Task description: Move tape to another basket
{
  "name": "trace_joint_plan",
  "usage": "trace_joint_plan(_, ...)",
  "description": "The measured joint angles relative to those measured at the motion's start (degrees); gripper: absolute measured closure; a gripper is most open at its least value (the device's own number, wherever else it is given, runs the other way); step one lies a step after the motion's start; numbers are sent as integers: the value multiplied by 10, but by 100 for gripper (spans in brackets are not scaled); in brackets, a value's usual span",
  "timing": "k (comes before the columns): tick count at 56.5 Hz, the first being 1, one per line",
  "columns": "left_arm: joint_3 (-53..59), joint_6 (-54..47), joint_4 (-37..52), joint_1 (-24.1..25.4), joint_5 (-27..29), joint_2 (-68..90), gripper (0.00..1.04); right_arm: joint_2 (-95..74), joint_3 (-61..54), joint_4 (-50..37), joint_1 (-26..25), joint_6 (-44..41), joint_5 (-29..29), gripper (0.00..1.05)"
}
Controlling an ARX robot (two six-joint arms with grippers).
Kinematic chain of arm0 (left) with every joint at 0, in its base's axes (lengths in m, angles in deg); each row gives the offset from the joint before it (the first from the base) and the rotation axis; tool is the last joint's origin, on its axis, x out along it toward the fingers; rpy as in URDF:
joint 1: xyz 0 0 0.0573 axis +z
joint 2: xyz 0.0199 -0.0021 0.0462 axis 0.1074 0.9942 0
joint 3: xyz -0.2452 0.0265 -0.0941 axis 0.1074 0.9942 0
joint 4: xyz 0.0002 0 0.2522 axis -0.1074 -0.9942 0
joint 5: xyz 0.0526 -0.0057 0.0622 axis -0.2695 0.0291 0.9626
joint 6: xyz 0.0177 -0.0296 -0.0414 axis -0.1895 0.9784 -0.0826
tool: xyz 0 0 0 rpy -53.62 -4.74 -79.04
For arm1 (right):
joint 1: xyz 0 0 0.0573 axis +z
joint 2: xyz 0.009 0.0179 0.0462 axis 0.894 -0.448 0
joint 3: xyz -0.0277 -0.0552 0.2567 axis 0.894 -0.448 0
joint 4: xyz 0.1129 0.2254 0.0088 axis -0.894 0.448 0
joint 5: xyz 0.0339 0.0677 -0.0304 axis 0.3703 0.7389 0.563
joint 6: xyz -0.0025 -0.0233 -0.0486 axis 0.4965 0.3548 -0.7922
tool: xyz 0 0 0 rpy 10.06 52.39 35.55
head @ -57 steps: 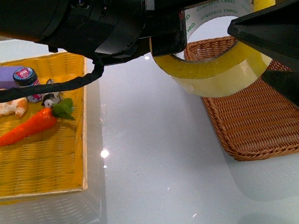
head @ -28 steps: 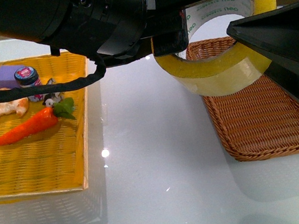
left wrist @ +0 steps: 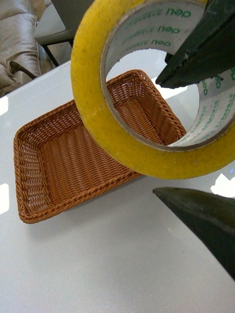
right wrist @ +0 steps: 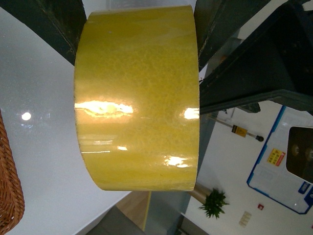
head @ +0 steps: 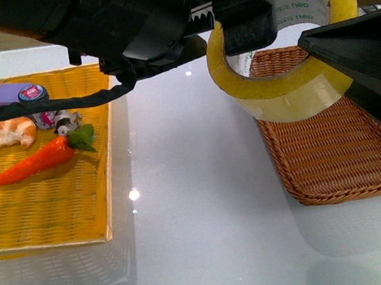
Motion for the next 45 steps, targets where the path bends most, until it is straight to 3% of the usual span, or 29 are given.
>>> trace_joint_plan(13, 23, 3, 11, 21, -5, -49, 8, 1, -1, 0, -13, 2, 0, 57)
trace_joint_plan(31, 110, -7, 96, 87, 13, -200, 9, 30, -7, 18, -43, 2, 2, 57)
trace_joint_plan(34, 138, -44, 148, 85, 94, -229, 14, 35, -9, 24, -50, 1, 6, 57)
trace_joint_plan(36, 169, -89, 201, 88, 186, -252, 21, 39, -10, 27, -55, -1, 10, 57)
trace_joint_plan(40, 222, -153, 236, 106, 282, -298, 32, 43, -10, 35, -69, -4, 18, 57)
trace_joint_plan(45, 290, -198, 234, 149, 300, -364, 46, 47, -10, 42, -92, -10, 28, 57)
